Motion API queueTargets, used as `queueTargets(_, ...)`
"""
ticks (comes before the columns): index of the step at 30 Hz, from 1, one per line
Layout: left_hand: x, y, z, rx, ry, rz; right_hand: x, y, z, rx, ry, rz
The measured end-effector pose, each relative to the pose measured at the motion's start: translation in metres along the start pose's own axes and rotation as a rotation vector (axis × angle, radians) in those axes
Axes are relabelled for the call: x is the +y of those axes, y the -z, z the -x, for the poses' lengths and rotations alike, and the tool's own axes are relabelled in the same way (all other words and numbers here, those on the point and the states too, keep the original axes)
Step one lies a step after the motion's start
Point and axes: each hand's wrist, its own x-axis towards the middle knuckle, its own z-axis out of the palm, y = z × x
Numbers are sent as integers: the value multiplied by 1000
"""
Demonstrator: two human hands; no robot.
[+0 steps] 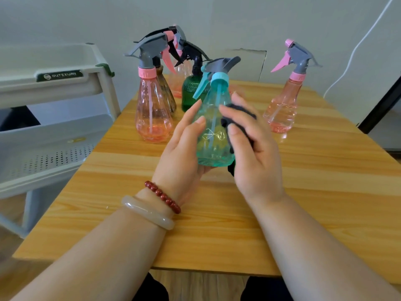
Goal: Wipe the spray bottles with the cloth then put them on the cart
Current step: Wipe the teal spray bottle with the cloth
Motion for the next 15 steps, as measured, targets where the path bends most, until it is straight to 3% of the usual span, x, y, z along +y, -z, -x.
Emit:
queueTargets(4,-4,9,-4,-40,-26,-69,0,-1,3,-66,133,58)
queueTargets(12,-10,13,-7,-53,-155,-386,0,0,2,-38,61,39)
queueTargets(15,-11,15,-7,-76,-146,-403,-5,0,1,-39,69,17)
